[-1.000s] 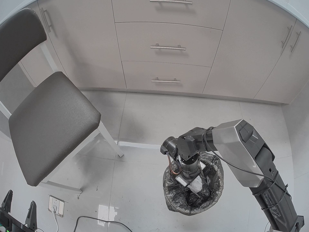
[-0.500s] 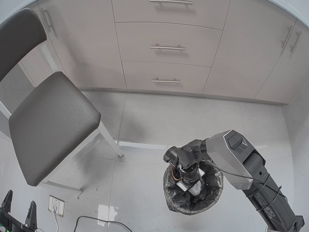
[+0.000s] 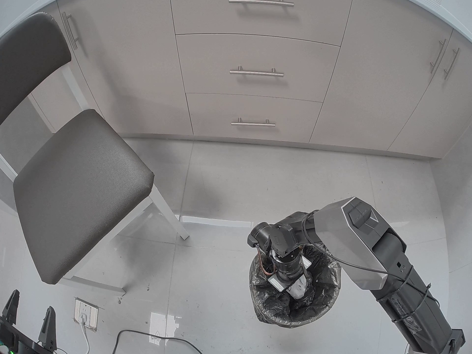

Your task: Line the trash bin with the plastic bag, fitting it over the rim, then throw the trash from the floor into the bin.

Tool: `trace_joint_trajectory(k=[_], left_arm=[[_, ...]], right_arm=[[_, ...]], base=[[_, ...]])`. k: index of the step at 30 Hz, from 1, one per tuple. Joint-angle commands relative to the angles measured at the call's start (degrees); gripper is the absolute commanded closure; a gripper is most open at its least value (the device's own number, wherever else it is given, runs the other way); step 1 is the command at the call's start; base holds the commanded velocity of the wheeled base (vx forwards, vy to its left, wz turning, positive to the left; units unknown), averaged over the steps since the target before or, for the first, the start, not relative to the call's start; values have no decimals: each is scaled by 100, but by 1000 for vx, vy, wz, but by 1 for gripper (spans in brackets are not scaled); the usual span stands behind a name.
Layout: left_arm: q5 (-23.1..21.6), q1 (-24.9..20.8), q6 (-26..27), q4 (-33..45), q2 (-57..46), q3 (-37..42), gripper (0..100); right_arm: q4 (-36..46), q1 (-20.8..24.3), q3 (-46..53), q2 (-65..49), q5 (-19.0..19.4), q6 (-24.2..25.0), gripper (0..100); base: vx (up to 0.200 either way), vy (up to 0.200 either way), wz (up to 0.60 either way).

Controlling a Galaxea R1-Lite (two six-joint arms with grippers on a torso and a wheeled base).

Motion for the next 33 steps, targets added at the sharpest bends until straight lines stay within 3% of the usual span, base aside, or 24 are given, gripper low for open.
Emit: trace_joint_trajectory(k=[1,7,22,33], left_arm=[[0,2,-4,-2,-84,101,0],[0,2,-4,-2,-84,101,0],[0,2,-4,-2,-84,101,0],[0,2,-4,-2,-84,101,0]], right_arm=[[347,155,1,-438,-1,-28,100],[1094,146,1,-931,-1,-55,100],[1164,84,1,-2451,-107,112,100],[1393,23,1,-3998,-528,-63,100]], base=[[0,0,0],[0,0,0],[0,0,0],[0,0,0]])
